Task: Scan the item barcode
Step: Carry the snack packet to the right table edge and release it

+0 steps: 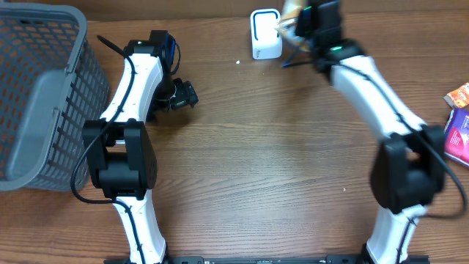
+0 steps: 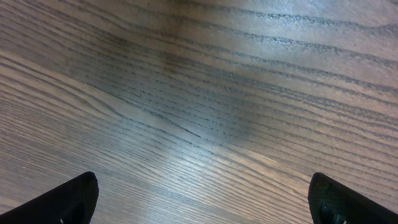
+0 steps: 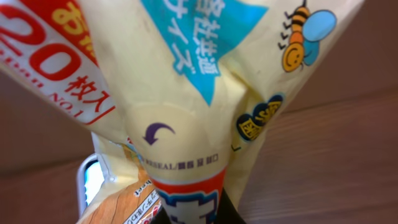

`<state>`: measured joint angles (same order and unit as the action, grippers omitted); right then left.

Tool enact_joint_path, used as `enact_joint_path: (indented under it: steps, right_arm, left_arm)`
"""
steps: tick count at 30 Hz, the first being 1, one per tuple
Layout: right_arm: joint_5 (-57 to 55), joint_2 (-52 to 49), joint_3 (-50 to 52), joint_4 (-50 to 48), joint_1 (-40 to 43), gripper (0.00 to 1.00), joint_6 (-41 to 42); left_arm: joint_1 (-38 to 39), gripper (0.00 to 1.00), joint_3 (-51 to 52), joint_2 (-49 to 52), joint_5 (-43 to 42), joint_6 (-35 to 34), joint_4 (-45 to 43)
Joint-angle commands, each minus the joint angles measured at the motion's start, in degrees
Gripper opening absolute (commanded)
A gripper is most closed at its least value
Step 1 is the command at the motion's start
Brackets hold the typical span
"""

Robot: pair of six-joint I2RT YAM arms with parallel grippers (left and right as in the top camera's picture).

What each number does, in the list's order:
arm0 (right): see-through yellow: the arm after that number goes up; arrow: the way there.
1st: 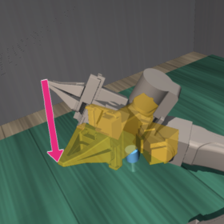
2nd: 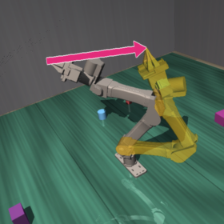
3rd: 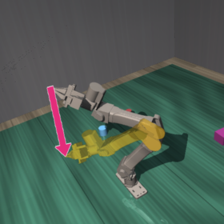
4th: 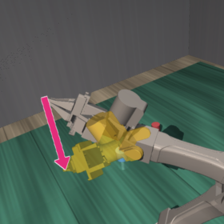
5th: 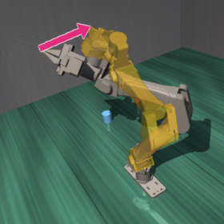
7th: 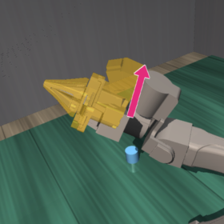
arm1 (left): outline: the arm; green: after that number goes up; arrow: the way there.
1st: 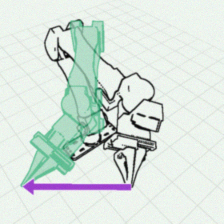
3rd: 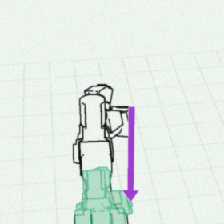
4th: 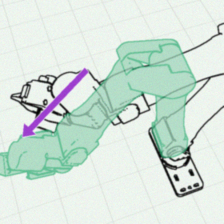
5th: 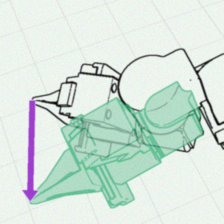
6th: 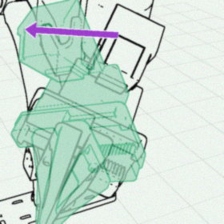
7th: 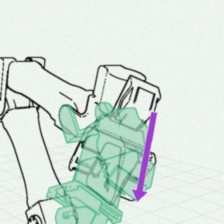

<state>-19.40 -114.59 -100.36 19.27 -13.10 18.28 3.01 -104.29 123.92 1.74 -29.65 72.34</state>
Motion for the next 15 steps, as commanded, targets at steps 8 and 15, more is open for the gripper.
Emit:
enact_joint_path:
  steps: [8, 15]
  right_arm:
    - [-2.4, 8.6, -1.1, 25.7, 28.9, 0.04, 12.5]
    - [-2.4, 8.0, 2.2, 28.8, 42.9, 0.04, 16.4]
  left_arm:
    - [0.1, 1.0, 0.0, 0.5, -0.3, 0.9, 0.5]
    - [0.1, 1.0, 0.0, 0.5, -0.3, 0.9, 0.2]
